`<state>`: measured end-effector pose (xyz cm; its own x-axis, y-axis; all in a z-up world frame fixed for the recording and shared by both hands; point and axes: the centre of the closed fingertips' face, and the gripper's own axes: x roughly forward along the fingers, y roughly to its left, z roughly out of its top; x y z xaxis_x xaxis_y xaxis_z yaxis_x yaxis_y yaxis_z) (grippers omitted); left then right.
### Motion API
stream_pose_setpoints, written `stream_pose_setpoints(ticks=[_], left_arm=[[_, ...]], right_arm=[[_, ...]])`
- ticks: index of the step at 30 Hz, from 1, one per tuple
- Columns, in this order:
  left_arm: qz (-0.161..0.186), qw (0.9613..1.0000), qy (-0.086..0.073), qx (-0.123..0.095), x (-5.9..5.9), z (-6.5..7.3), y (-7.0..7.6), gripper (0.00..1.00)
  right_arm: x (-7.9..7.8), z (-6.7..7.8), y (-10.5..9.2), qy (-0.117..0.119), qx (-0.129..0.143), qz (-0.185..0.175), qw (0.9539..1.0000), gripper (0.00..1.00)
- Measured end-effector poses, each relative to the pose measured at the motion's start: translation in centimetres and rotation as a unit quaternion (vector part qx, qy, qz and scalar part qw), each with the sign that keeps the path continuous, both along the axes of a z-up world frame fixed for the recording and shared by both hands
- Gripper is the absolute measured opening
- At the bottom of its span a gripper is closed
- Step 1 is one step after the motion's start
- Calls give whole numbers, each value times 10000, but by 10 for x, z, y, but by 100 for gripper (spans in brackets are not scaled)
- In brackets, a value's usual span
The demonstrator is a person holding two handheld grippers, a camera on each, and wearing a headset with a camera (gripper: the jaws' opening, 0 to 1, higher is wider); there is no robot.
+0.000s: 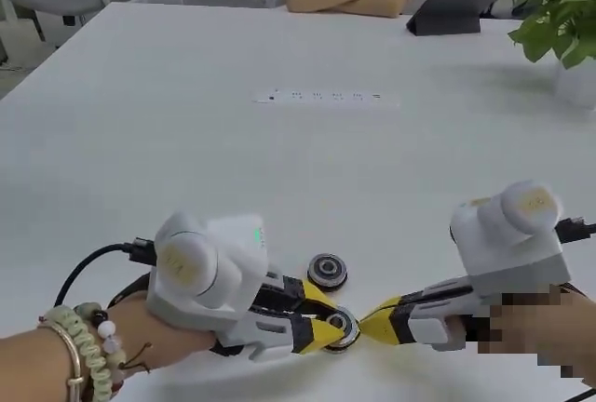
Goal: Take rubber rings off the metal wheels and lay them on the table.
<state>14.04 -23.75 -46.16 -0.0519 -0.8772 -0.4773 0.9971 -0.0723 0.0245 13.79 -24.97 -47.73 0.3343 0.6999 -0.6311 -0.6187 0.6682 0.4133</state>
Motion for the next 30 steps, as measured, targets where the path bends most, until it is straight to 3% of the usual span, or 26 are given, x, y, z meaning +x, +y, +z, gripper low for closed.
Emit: stream_pose_setpoints(ticks=[11,30], left_arm=[[5,10000,0,-9,0,0,0,7],[33,10000,-26,6,0,0,0,7]], right_arm=[[0,7,2,197,308,-214,9991,0],[0,13,7,265,387,-294,9985,0]])
